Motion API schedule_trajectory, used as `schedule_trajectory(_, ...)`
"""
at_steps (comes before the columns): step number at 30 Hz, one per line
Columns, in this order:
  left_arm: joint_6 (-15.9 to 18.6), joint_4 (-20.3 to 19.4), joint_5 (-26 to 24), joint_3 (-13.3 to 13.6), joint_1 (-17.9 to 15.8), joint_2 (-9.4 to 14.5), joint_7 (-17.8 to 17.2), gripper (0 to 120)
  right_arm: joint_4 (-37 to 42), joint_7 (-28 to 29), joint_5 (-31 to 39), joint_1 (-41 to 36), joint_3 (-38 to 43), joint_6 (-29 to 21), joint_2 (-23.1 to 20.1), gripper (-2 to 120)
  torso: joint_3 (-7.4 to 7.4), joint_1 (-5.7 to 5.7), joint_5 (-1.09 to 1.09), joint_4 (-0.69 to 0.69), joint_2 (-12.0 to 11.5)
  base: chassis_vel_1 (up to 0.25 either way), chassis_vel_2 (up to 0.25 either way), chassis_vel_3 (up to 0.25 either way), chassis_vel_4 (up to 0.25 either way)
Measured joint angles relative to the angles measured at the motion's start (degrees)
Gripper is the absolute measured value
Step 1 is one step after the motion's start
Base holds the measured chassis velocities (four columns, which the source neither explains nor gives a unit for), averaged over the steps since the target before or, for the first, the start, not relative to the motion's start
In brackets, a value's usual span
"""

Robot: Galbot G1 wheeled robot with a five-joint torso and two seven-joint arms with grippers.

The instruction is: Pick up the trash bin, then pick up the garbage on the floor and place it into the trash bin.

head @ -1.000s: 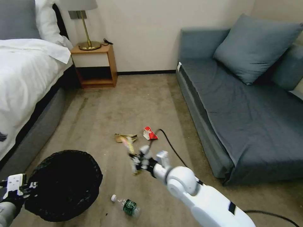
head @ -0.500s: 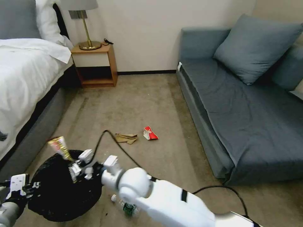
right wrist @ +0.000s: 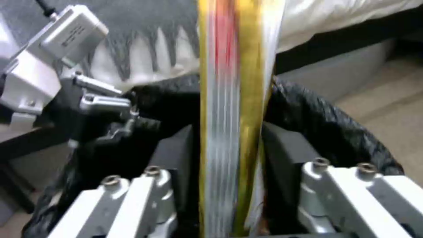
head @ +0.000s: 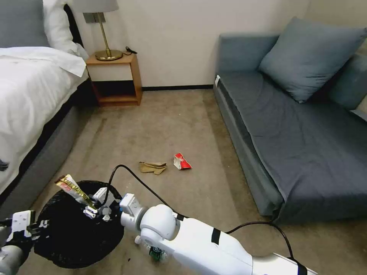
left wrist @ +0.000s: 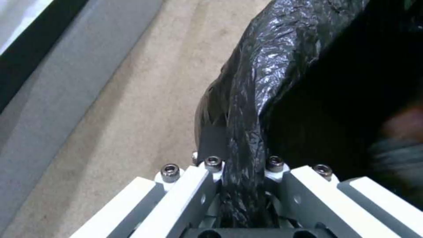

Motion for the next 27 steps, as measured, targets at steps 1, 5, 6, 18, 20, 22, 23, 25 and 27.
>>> schedule_trajectory(1, 0.0, 0.0, 0.0, 0.0, 0.0, -0.06, 0.0, 3, 0.39, -0.16, -0.18, -0.21, -0.02, -0.21, -0.42, 52, 0.0, 0.0, 0.0, 0.0, 0.0, 0.0, 0.0, 0.0, 0.0)
schedule_trajectory(5, 0.0, 0.0, 0.0, 0.01, -0.06, -0.19, 0.0, 3, 1.23, -0.19, -0.52, -0.87, 0.49, -1.02, -0.64, 62, 0.0, 0.0, 0.0, 0.0, 0.0, 0.0, 0.0, 0.0, 0.0)
schedule_trajectory(6, 0.0, 0.07, 0.0, 0.03, -0.17, -0.21, 0.0, 3, 1.9, -0.16, -0.76, -1.33, 1.08, -1.37, -0.76, 69, 0.0, 0.0, 0.0, 0.0, 0.0, 0.0, 0.0, 0.0, 0.0)
schedule_trajectory(18, 0.0, 2.09, -0.12, -0.57, -0.98, 0.53, -0.09, 3, 17.8, -3.6, 1.06, -9.65, 16.35, -3.84, -18.09, 100, 0.0, 0.0, 0.02, -0.04, 0.0, 0.0, 0.0, 0.0, 0.0)
schedule_trajectory(20, 0.0, 2.55, -0.13, -0.65, -1.3, 0.8, -0.14, 3, 18.72, -3.79, 0.66, -12.92, 21.09, -4.3, -23.33, 100, 0.0, 0.0, 0.03, -0.01, 0.0, 0.0, 0.0, 0.0, 0.0)
schedule_trajectory(22, 0.0, 2.67, -0.1, -0.78, -1.4, 0.97, -0.25, 3, 17.68, -3.52, 1.13, -15.12, 24.21, -5.2, -26.83, 100, -0.01, 0.0, 0.02, -0.01, 0.0, 0.0, 0.0, 0.0, 0.0)
schedule_trajectory(23, 0.0, 2.67, -0.1, -0.78, -1.4, 0.97, -0.25, 3, 17.68, -3.52, 1.13, -15.12, 24.21, -5.2, -26.83, 100, -0.01, 0.0, 0.02, -0.01, 0.0, 0.0, 0.0, 0.0, 0.0)
schedule_trajectory(25, 0.0, 2.47, -0.08, -0.92, -1.26, 1.3, -0.25, 3, 15.46, -4.39, 0.59, -16.33, 24.87, -5.82, -30.45, 100, 0.0, 0.0, 0.03, -0.01, 0.0, 0.0, 0.0, 0.0, 0.0)
schedule_trajectory(27, 0.0, 2.07, -0.08, -1.24, -1.23, 1.4, -0.25, 3, 13.9, -5.39, -0.41, -16.66, 23.77, -6.6, -32.31, 100, 0.0, 0.0, 0.02, -0.02, 0.0, 0.0, 0.0, 0.0, 0.0)
